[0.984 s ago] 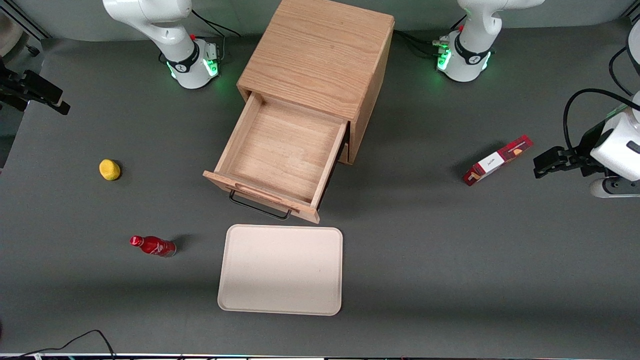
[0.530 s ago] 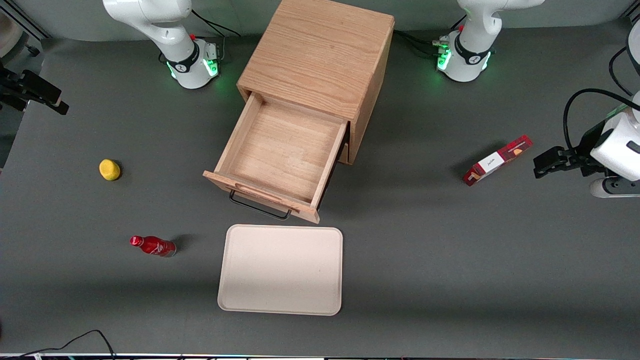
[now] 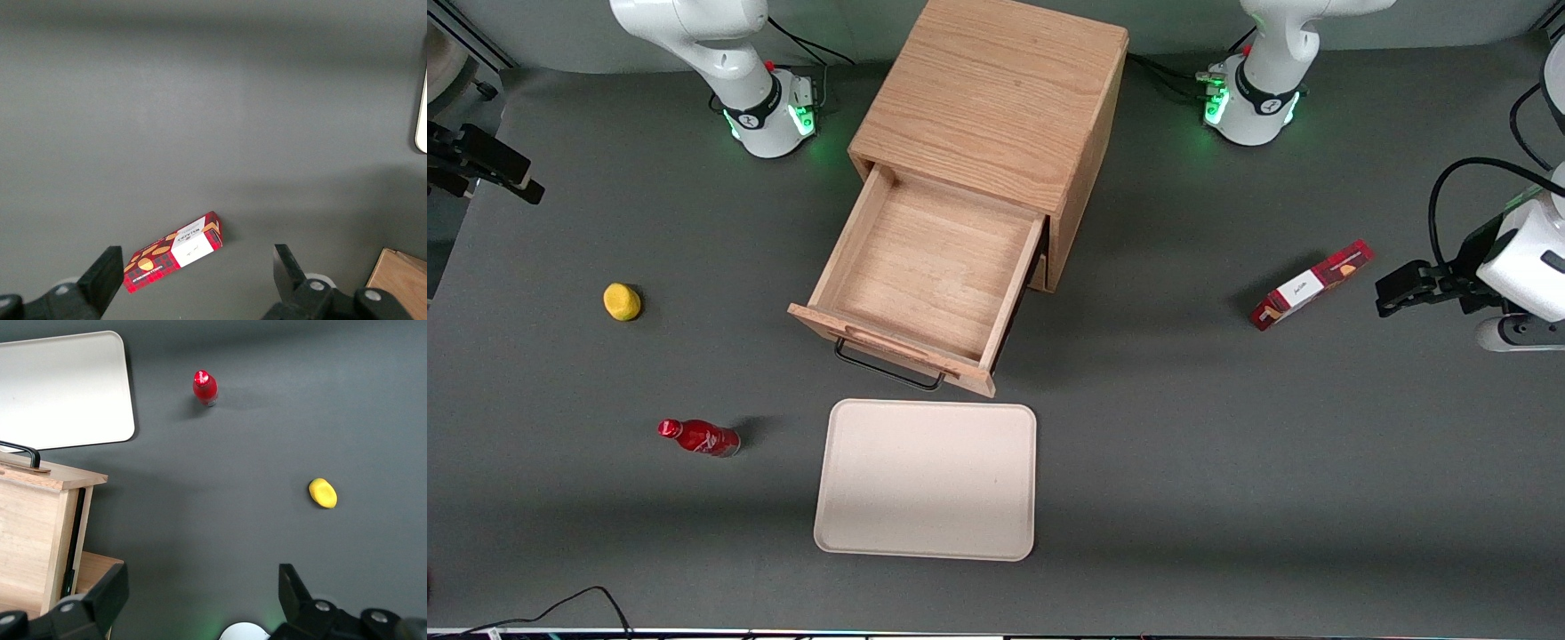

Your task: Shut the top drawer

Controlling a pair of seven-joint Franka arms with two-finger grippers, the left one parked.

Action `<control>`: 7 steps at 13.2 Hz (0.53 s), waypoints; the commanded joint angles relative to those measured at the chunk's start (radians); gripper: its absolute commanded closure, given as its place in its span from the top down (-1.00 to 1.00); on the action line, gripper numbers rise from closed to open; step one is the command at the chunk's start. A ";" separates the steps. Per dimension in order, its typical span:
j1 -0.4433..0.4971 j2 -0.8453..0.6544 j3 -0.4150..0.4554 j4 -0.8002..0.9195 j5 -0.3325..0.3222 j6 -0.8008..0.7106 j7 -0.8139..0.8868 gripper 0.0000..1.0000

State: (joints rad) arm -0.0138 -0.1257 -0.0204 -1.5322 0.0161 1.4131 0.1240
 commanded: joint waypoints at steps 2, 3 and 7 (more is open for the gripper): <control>0.006 0.023 0.002 0.043 0.015 -0.017 0.008 1.00; 0.008 0.024 0.004 0.041 0.016 -0.017 0.009 1.00; 0.008 0.024 0.014 0.030 0.016 -0.022 -0.009 1.00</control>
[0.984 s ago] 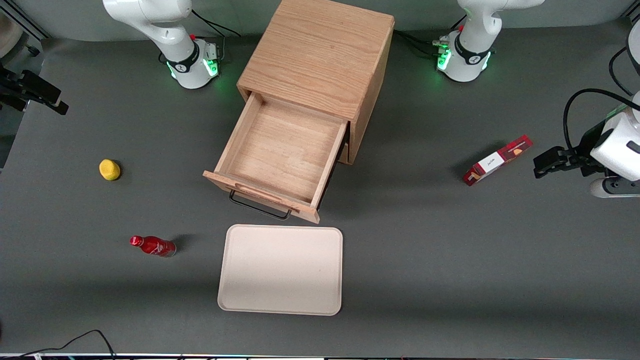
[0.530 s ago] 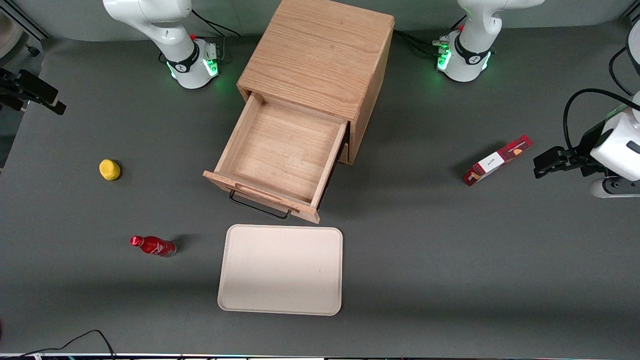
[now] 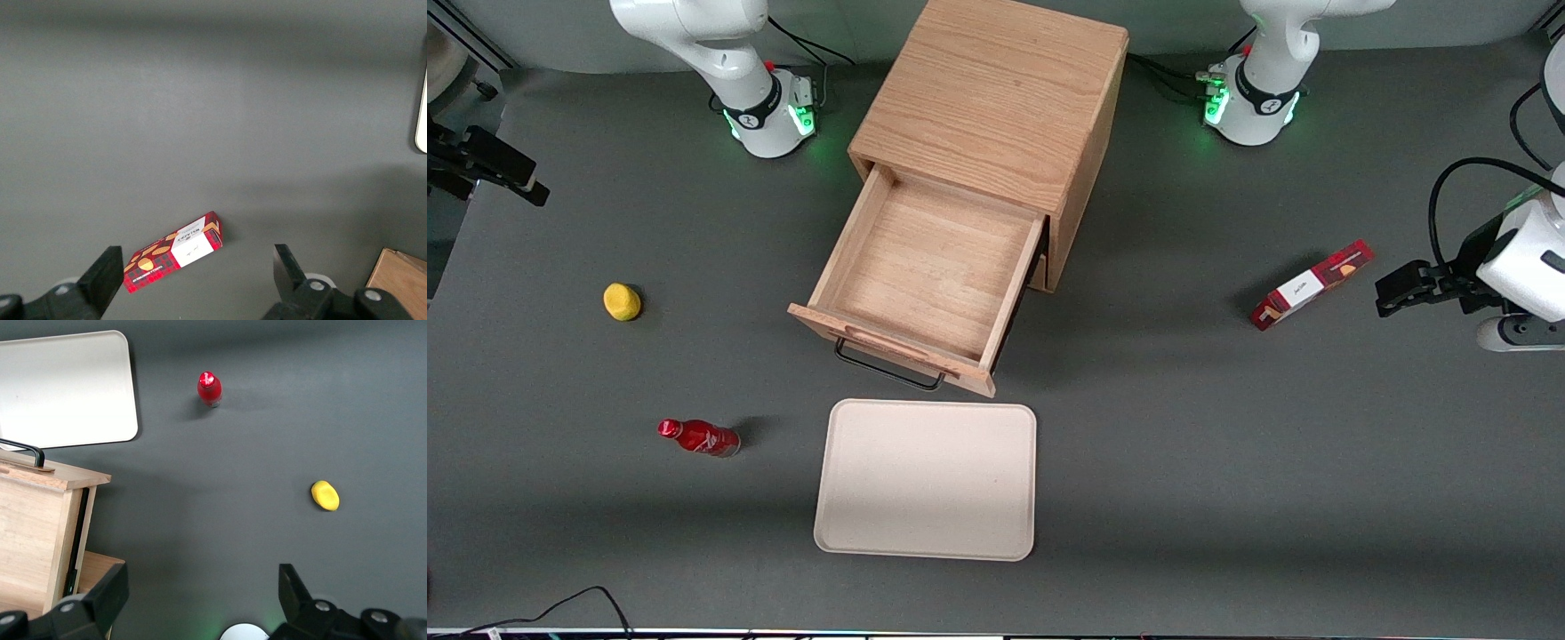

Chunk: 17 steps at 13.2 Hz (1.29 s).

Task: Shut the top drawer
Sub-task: 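Move the right gripper down toward the open drawer's front panel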

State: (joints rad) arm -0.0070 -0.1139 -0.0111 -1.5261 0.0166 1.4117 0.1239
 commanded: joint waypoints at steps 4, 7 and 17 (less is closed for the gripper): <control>0.001 0.078 0.080 0.110 0.020 -0.019 -0.007 1.00; 0.001 0.172 0.149 0.251 0.086 -0.039 -0.007 1.00; 0.042 0.528 0.457 0.556 -0.059 -0.016 -0.163 1.00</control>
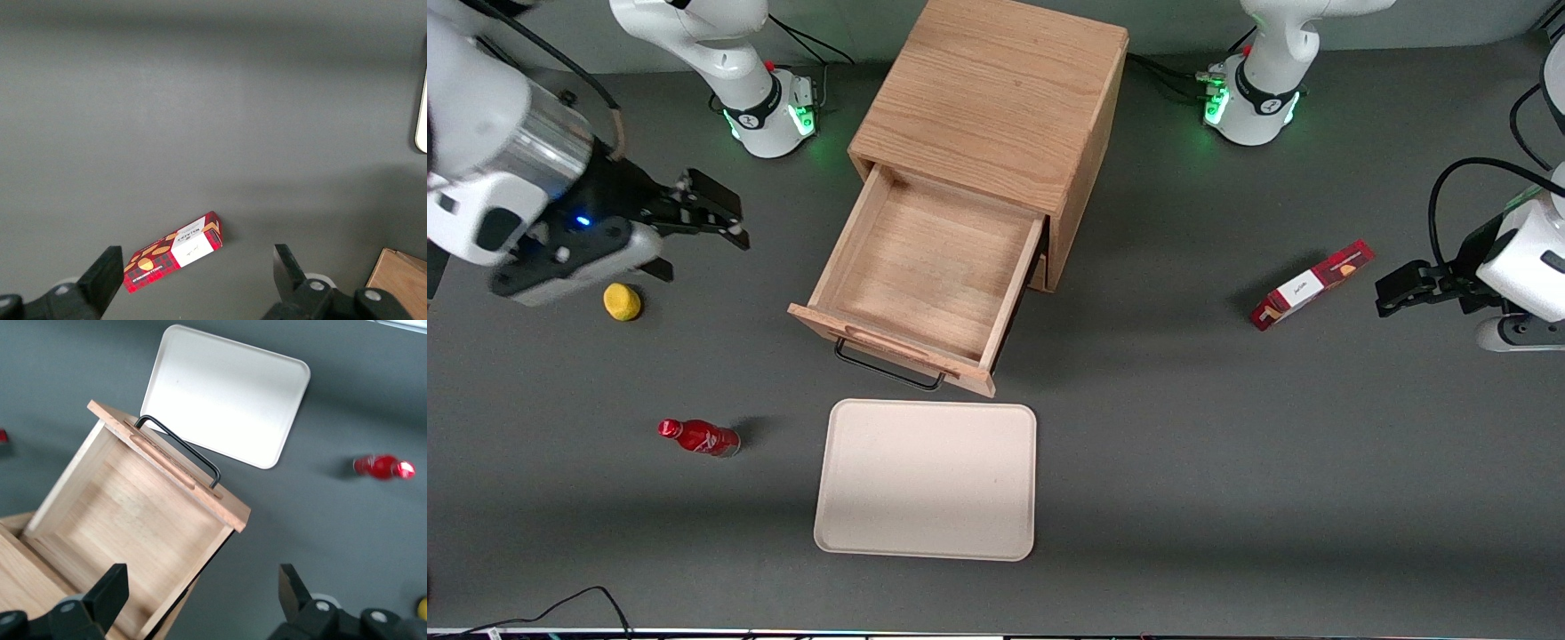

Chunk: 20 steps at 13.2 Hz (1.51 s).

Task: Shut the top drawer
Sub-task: 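Move the right gripper down toward the open drawer's front panel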

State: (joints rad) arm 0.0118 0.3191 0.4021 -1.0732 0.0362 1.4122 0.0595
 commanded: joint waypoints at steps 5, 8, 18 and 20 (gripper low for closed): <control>0.023 0.201 0.063 0.157 -0.114 -0.003 -0.443 1.00; 0.025 0.235 0.066 0.162 -0.127 0.022 -0.506 1.00; 0.025 0.393 0.076 0.161 -0.122 0.169 -0.507 1.00; 0.023 0.414 0.101 0.161 -0.118 0.189 -0.489 1.00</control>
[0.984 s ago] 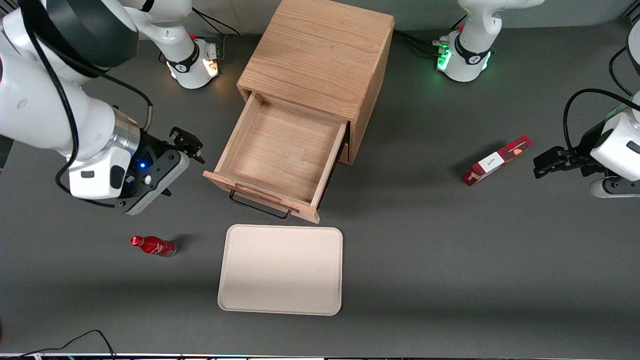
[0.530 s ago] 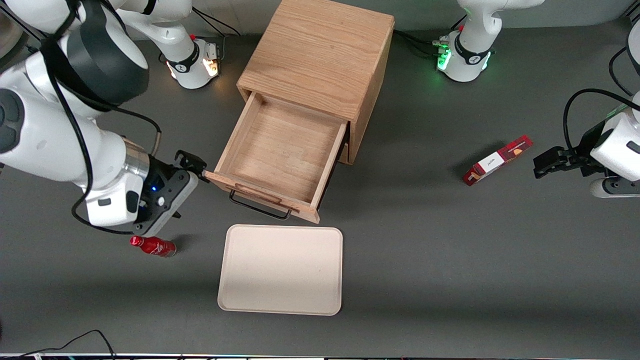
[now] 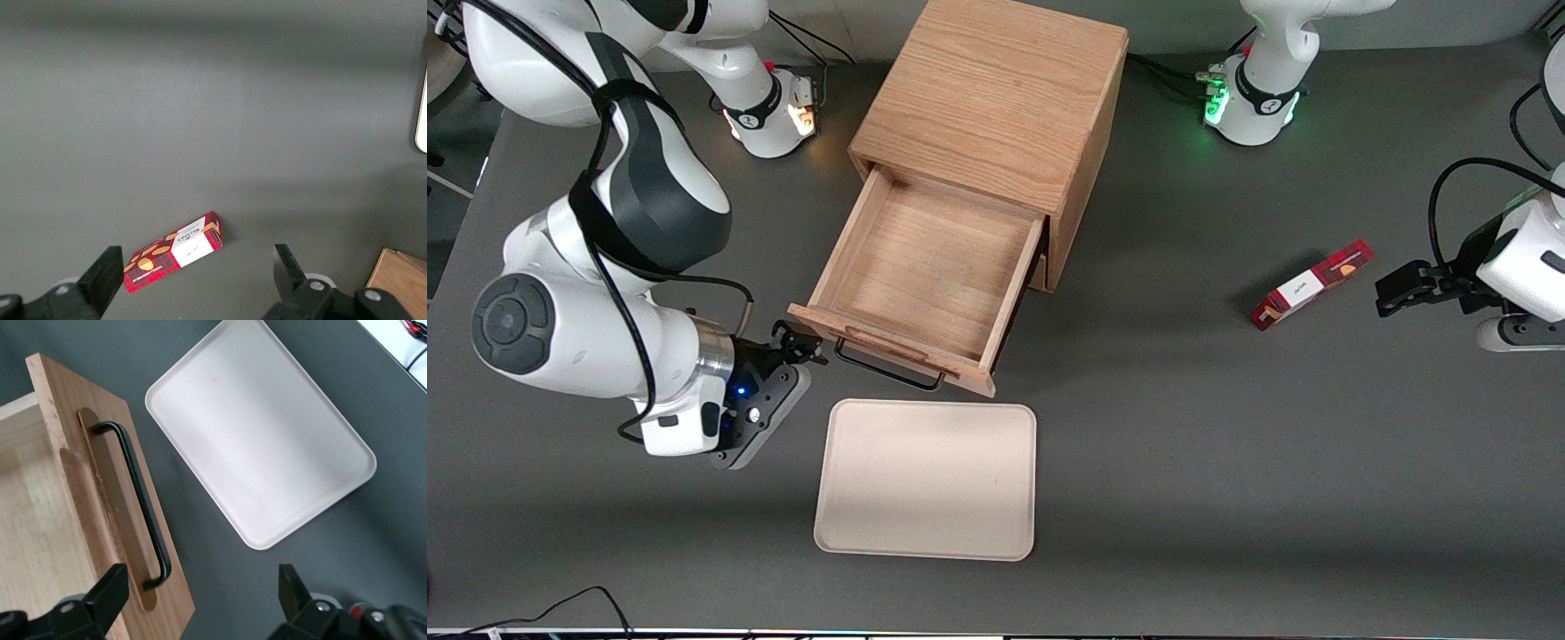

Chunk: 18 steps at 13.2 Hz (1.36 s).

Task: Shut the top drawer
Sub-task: 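Position the right gripper against the drawer front beside the black handle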

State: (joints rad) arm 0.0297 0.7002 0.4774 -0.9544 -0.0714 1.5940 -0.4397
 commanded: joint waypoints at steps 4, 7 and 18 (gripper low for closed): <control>0.007 0.053 0.027 0.029 0.022 0.038 0.068 1.00; 0.009 0.077 0.027 0.019 0.045 0.049 0.053 1.00; 0.006 0.079 0.049 -0.060 0.041 0.054 -0.134 1.00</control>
State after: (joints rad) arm 0.0397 0.7972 0.5248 -0.9866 -0.0410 1.6452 -0.5395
